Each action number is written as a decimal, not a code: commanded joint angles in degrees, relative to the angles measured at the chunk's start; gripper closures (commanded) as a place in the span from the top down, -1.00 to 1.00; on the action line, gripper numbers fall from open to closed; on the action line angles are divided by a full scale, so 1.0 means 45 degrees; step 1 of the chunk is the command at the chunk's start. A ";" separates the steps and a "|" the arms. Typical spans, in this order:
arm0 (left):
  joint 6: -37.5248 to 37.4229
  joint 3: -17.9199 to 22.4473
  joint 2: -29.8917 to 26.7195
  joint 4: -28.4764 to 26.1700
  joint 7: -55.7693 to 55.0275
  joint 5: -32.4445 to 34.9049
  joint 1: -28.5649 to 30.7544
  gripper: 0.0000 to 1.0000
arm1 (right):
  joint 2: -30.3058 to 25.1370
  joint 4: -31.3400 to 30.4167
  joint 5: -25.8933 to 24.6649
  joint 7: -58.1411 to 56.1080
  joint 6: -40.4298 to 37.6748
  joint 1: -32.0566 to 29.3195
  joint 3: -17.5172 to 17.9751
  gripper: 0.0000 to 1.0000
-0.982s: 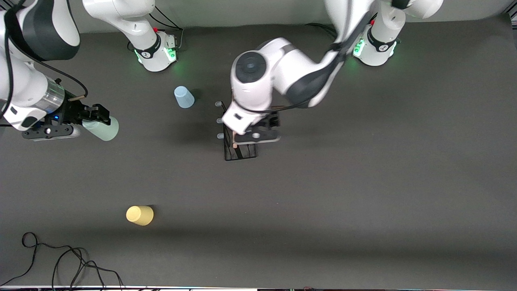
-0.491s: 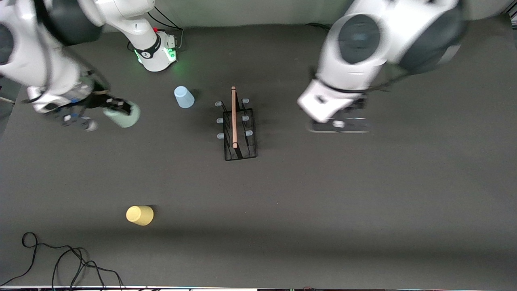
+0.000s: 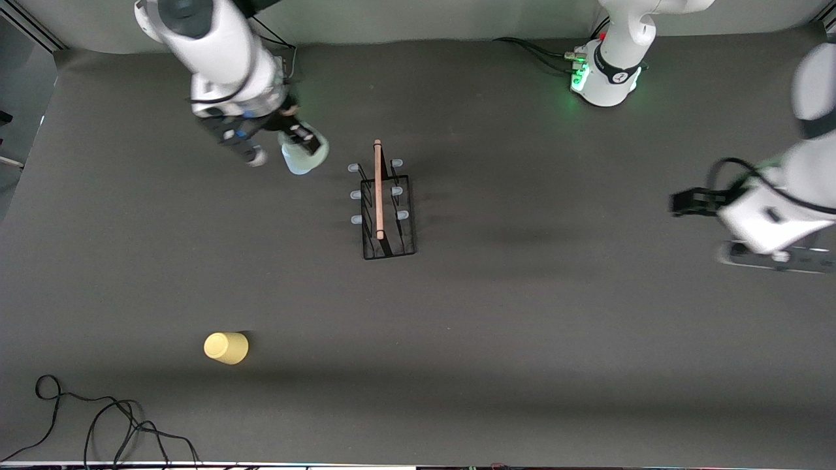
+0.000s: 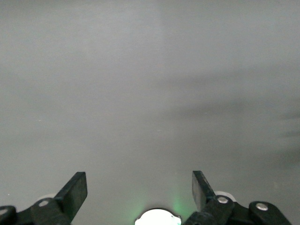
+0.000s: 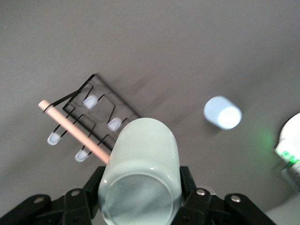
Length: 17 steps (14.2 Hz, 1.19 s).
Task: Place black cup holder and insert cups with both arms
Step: 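Place the green cup onto a rack peg with the right gripper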
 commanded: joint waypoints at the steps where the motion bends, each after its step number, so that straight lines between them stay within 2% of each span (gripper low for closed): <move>1: 0.0937 -0.0196 -0.0890 -0.1711 0.0160 -0.0001 0.0661 0.99 | -0.0244 -0.1329 0.0147 0.1081 0.1307 0.0686 -0.0179 -0.75; 3: 0.2303 -0.0196 -0.1708 -0.3525 0.0160 -0.0001 0.0743 0.99 | -0.0537 -0.2500 0.0147 0.1101 0.2477 0.0726 -0.0179 -0.75; 6: 0.4762 -0.0177 -0.3581 -0.6863 0.0160 -0.0020 0.0762 0.99 | -0.0324 -0.3655 0.0147 0.1179 0.4313 0.1018 -0.0160 -0.75; 7: 0.5041 -0.0177 -0.3936 -0.7319 0.0160 -0.0020 0.0762 0.99 | -0.0130 -0.3890 0.0147 0.1276 0.4860 0.1038 -0.0179 -0.75; 9: 0.4423 -0.0196 -0.3940 -0.6645 0.0141 -0.0020 0.0723 1.00 | 0.0552 -0.3931 0.0147 0.1509 0.5527 0.1135 -0.0141 -0.75; 13: 0.3502 -0.0196 -0.3043 -0.4768 0.0161 -0.0001 0.0645 1.00 | 0.1667 -0.4088 0.0147 0.1842 0.6699 0.1605 -0.0160 -0.75; 17: 0.3150 -0.0216 -0.2982 -0.4765 0.0102 -0.0001 0.0586 1.00 | 0.2429 -0.4517 0.0147 0.2350 0.8164 0.2032 -0.0160 -0.75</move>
